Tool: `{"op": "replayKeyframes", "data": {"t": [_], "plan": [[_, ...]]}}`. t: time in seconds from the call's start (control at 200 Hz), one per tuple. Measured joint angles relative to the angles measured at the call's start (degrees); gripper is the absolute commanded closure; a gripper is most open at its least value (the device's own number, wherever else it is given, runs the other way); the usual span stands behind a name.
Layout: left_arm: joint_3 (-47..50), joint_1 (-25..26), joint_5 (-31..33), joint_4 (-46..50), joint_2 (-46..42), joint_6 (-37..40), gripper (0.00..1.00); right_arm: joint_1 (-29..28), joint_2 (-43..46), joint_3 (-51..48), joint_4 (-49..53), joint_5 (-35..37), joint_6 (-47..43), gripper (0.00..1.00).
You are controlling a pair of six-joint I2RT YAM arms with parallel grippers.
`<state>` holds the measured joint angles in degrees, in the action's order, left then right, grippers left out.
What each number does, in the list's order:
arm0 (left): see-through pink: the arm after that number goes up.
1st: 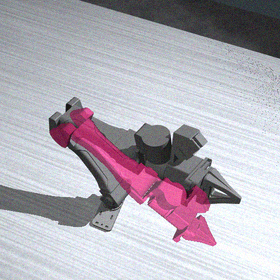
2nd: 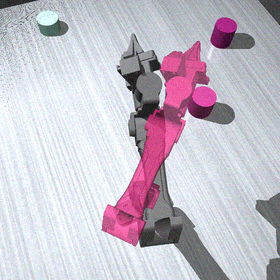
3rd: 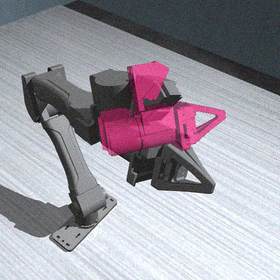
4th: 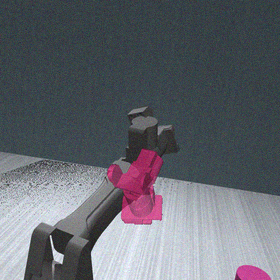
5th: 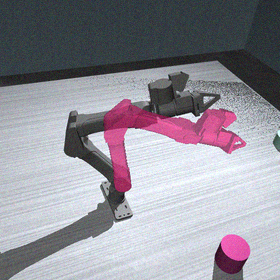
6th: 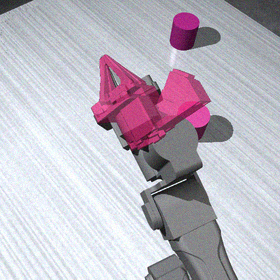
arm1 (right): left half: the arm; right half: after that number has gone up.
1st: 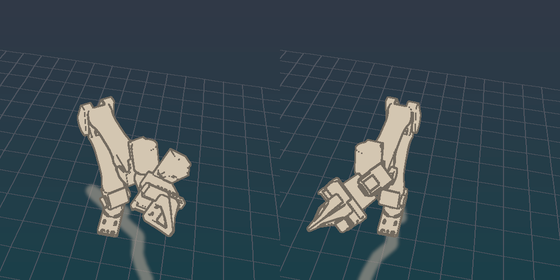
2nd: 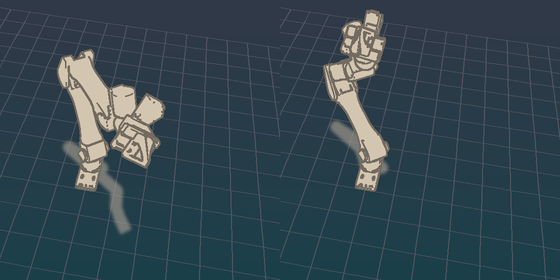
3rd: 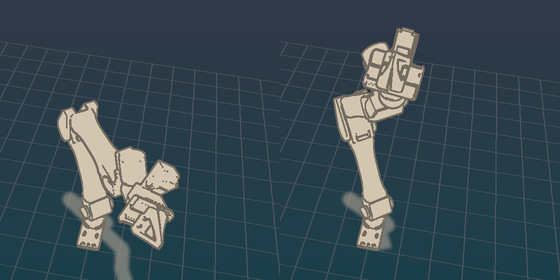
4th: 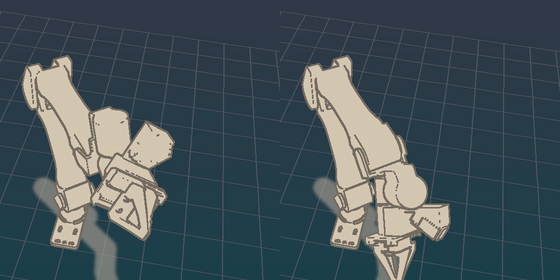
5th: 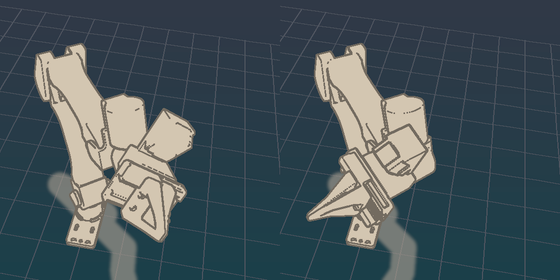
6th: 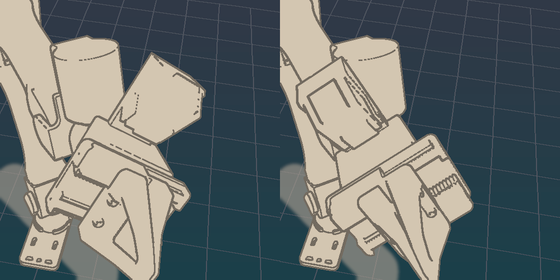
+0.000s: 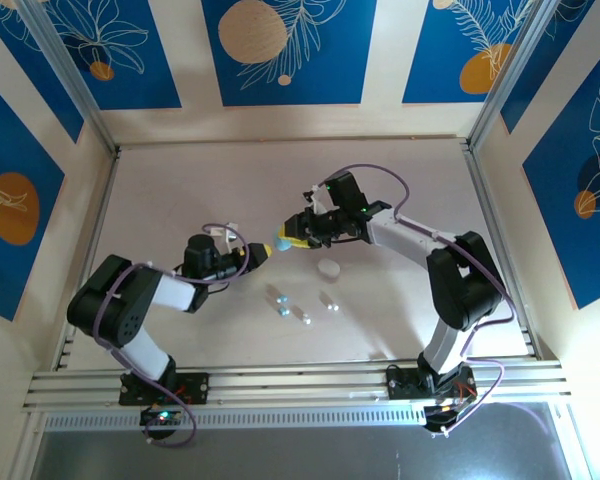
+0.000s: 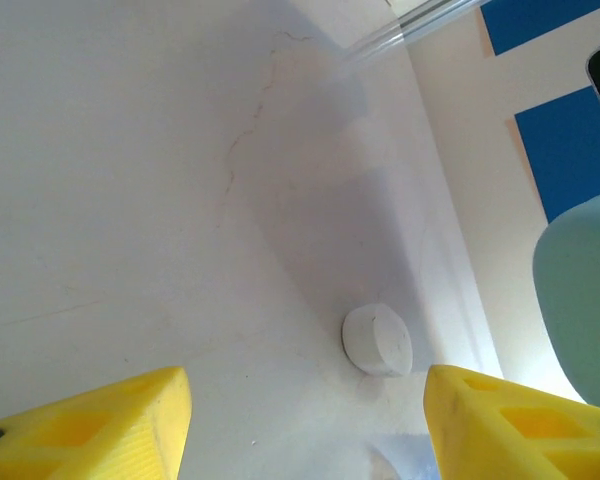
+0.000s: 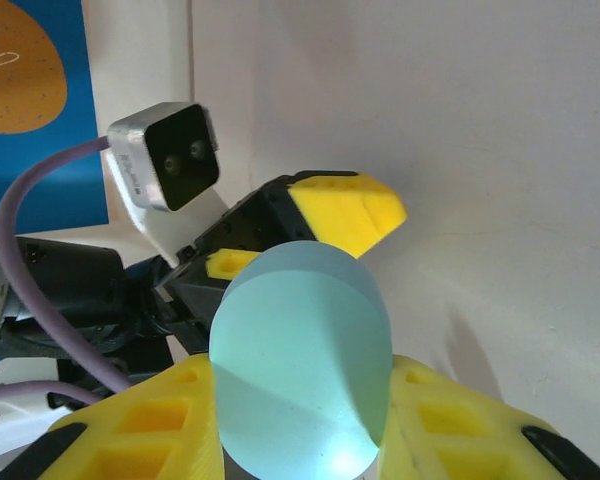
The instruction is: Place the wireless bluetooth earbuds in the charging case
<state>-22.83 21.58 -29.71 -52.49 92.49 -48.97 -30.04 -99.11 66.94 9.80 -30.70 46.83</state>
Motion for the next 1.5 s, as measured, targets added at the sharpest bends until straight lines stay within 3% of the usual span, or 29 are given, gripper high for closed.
{"op": "replayKeyframes", "data": {"t": [0.13, 0.28, 0.405, 0.655, 1.501], "plan": [[0.07, 0.0, 0.92, 2.49, -4.72, 1.68, 0.35, 0.55, 0.02, -1.03, 0.52, 0.46, -0.24, 0.67], [0.42, 0.09, 0.33, 0.59, -8.5, 2.56, 0.22, 0.66, 0.02, -1.14, 1.07, 0.66, -0.42, 0.67], [0.7, 0.98, -0.57, -1.07, -8.96, 3.04, 0.17, 0.44, 0.0, -1.14, 1.18, 0.68, -0.44, 0.67], [0.59, 4.2, -1.81, -2.29, -6.45, 3.06, 0.18, -0.28, -0.13, -1.05, 1.18, 0.68, -0.42, 0.67], [0.24, 3.76, -1.6, -1.68, -5.4, 3.3, 0.2, -1.51, -0.13, -1.05, 1.36, 0.87, -0.39, 0.68]]}}
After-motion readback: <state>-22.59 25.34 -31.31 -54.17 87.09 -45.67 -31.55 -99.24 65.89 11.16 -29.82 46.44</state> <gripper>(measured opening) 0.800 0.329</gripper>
